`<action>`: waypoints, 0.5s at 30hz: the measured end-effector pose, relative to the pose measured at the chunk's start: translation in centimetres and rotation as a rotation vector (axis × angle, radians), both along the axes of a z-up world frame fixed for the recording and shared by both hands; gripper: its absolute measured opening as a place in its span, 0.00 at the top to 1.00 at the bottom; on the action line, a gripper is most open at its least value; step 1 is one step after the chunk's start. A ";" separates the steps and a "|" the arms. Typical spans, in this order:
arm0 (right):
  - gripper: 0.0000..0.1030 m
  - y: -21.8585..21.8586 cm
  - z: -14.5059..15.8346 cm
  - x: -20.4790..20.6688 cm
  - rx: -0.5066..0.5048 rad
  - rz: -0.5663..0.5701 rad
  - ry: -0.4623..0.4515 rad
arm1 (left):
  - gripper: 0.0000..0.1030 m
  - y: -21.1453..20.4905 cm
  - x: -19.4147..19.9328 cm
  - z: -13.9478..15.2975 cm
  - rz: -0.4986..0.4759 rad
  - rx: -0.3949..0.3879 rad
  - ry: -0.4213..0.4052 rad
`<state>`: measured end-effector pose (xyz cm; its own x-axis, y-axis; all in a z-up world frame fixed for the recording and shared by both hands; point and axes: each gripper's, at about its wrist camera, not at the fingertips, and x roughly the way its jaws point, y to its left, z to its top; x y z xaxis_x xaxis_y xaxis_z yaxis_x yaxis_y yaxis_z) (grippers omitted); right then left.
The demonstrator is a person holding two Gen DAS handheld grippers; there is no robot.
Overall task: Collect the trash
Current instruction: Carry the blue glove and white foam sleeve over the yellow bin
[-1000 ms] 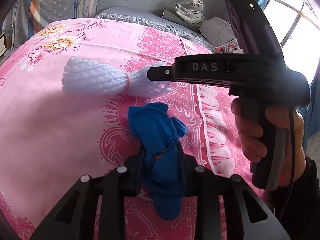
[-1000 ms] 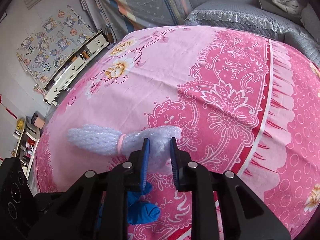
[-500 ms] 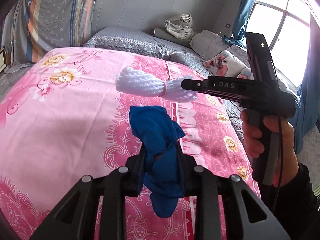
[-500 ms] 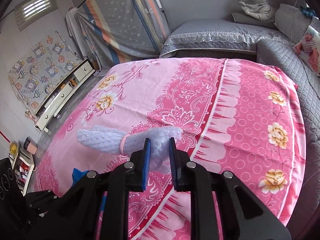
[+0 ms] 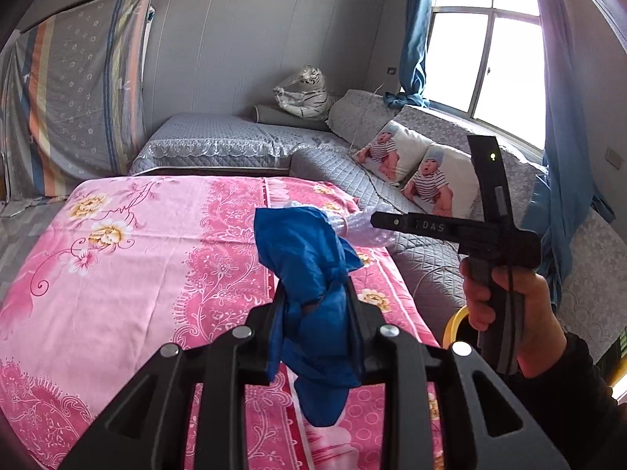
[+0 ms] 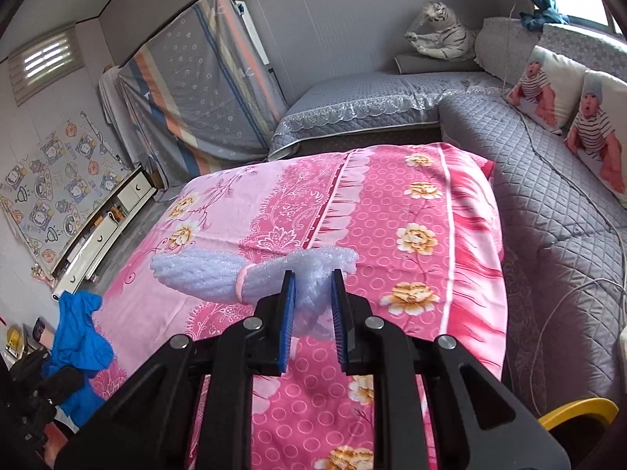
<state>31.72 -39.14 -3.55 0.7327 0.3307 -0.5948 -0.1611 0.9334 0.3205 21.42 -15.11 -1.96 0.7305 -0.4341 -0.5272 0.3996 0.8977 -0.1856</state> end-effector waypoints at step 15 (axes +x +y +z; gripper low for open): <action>0.84 -8.8 1.2 -9.5 0.033 -0.192 -0.062 | 0.76 -5.5 -4.6 3.3 -0.139 0.020 -0.094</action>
<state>22.17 -47.92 -2.33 0.8193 0.1996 -0.5375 -0.0013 0.9381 0.3464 16.81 -20.61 1.33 0.7105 -0.5248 -0.4689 0.5353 0.8355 -0.1239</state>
